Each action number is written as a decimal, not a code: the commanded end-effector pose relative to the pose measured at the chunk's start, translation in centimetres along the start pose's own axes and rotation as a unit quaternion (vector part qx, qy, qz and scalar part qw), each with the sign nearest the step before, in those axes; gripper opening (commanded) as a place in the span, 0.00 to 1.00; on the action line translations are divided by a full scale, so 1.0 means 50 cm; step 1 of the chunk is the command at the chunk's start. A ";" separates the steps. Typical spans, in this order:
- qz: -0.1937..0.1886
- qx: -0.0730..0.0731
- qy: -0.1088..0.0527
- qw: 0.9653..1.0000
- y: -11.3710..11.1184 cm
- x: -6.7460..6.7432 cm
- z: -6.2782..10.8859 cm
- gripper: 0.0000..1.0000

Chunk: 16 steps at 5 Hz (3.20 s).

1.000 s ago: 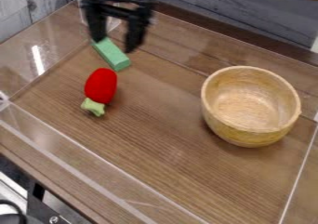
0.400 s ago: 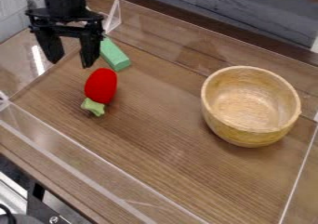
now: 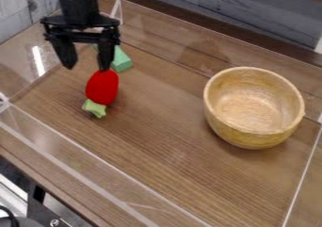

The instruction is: Move the red object to the right side of the table

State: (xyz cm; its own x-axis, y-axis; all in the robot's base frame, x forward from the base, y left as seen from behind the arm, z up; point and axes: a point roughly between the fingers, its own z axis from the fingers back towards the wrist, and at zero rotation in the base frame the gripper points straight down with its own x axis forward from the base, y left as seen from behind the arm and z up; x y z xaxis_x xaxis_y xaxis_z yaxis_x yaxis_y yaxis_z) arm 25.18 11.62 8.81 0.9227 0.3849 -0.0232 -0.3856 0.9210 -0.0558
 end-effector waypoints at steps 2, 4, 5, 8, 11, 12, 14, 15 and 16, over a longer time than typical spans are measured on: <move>0.043 -0.001 -0.022 0.999 -0.022 0.018 -0.003 1.00; 0.034 0.008 -0.038 0.999 0.017 0.045 -0.026 1.00; 0.045 0.011 -0.045 0.998 0.033 0.047 -0.049 1.00; 0.098 0.010 -0.049 0.994 0.030 0.078 -0.055 1.00; 0.097 0.011 -0.046 0.994 0.048 0.070 -0.059 1.00; 0.094 0.013 -0.047 0.994 0.076 0.082 -0.063 0.00; 0.017 -0.001 -0.066 0.998 0.051 0.089 -0.007 0.00; -0.035 -0.008 -0.077 0.996 0.011 0.082 0.015 0.00; -0.049 -0.012 -0.085 0.995 -0.027 0.060 0.026 0.00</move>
State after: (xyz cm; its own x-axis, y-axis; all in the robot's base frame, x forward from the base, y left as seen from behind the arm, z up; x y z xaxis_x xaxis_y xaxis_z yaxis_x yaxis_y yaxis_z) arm 28.14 11.48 8.54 0.9485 0.3014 0.0979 -0.2944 0.9523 -0.0801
